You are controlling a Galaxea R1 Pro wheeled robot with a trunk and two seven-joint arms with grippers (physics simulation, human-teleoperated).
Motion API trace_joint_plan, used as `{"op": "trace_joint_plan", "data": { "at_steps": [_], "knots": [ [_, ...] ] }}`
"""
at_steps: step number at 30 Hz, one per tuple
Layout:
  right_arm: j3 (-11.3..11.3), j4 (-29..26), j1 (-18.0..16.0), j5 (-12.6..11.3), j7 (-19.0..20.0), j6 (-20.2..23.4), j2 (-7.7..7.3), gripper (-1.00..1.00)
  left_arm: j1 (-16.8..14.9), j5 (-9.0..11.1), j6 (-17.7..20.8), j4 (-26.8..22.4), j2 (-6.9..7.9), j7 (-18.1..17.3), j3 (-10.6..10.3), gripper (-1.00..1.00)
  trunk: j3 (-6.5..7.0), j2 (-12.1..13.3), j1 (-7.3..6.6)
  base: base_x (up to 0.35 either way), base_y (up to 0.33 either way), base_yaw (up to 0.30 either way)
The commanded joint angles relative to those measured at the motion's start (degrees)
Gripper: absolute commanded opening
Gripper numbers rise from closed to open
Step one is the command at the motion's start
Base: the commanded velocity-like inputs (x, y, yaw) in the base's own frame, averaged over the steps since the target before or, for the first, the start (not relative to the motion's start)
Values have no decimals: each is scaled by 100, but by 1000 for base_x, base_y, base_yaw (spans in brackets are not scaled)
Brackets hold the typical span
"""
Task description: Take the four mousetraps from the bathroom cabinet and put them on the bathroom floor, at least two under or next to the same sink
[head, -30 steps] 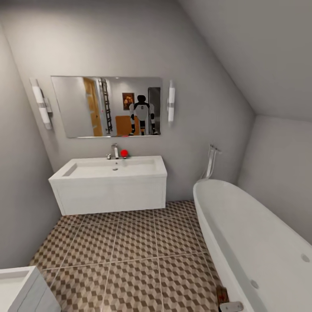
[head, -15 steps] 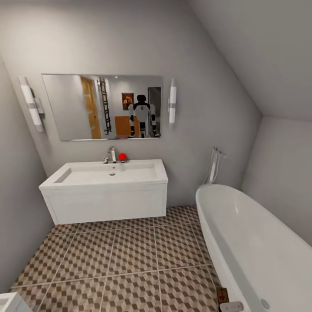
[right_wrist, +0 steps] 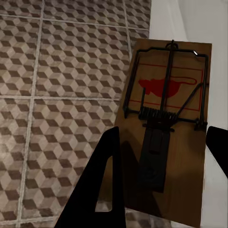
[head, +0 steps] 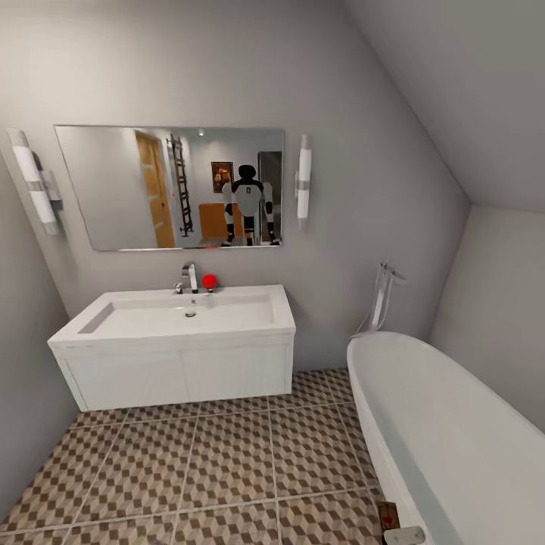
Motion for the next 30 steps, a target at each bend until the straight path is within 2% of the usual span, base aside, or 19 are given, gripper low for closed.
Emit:
{"op": "trace_joint_plan", "data": {
  "at_steps": [1,19,30],
  "knots": [
    [51,21,-7,-58,6,-33,3,-100,-2,6,-2,-4,2,53,-50,-100,-3,-4,6,327,0,0],
    [51,21,-7,-58,56,-36,3,-100,-2,6,-2,-4,15,51,-50,-100,-3,-4,6,327,3,0],
    [51,21,-7,-58,54,-37,3,-100,-3,6,-2,-4,16,51,-50,-100,-3,-4,6,327,111,0]
  ]
}}
